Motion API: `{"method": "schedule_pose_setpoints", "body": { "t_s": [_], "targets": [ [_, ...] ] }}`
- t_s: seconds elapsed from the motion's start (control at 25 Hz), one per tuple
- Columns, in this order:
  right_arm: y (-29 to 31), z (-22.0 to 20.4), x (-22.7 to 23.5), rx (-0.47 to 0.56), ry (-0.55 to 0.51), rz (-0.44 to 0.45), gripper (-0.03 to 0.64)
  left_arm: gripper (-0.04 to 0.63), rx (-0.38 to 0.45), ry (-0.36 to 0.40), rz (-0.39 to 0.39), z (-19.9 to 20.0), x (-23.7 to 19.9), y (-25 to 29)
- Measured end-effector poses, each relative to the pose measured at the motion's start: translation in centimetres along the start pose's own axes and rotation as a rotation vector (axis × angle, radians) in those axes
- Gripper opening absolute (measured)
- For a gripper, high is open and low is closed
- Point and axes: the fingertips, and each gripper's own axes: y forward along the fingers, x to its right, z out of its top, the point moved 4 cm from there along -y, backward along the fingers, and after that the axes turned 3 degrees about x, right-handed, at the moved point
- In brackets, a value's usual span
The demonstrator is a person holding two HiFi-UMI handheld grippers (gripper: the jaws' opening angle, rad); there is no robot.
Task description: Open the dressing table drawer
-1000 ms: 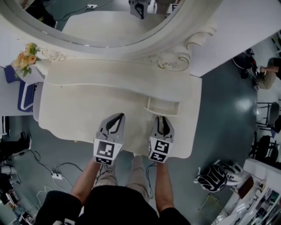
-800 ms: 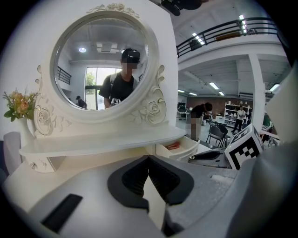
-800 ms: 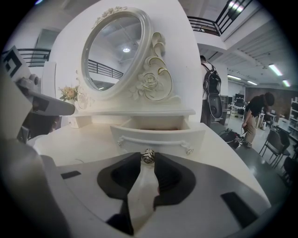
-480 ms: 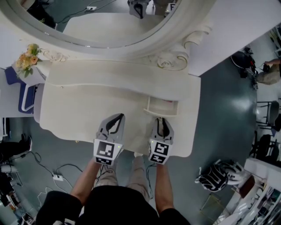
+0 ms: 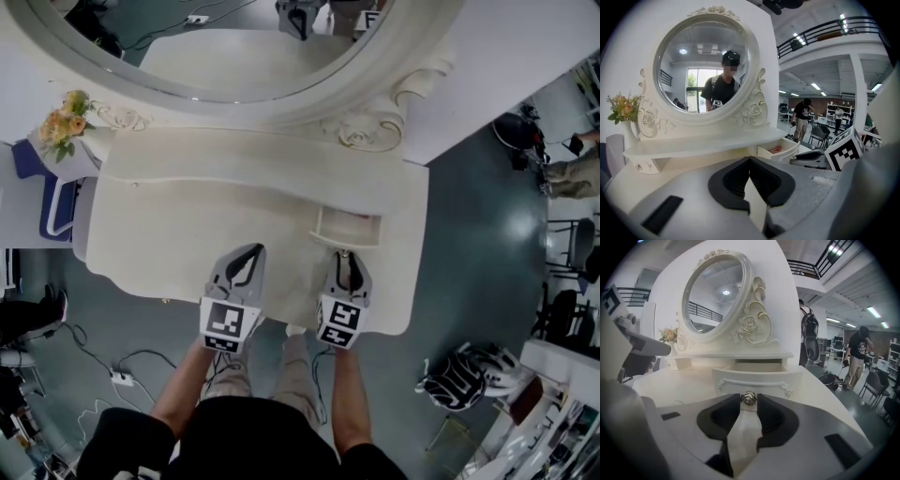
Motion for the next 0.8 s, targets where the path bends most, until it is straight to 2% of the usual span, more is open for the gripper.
{"method": "schedule_pose_setpoints", "body": {
  "t_s": [0.12,0.2,0.52,0.8],
  "targets": [
    [-0.1,0.3,0.0,0.012,0.011,0.011,0.17,0.003,0.007,0.001,0.002,0.3,-0.1,-0.3],
    [-0.3,0.6,-0.1,0.019,0.011,0.014,0.178,0.003,0.013,0.003,0.001,0.6,-0.1,-0.5],
    [-1.7,2.9,-0.3,0.044,0.004,-0.002,0.179,0.003,0.042,0.023,-0.019,2.6,-0.1,-1.4],
    [-4.7,8.0,-0.8,0.123,0.004,-0.029,0.178,0.003,0.104,0.05,-0.046,6.3,-0.1,-3.2]
  ]
}}
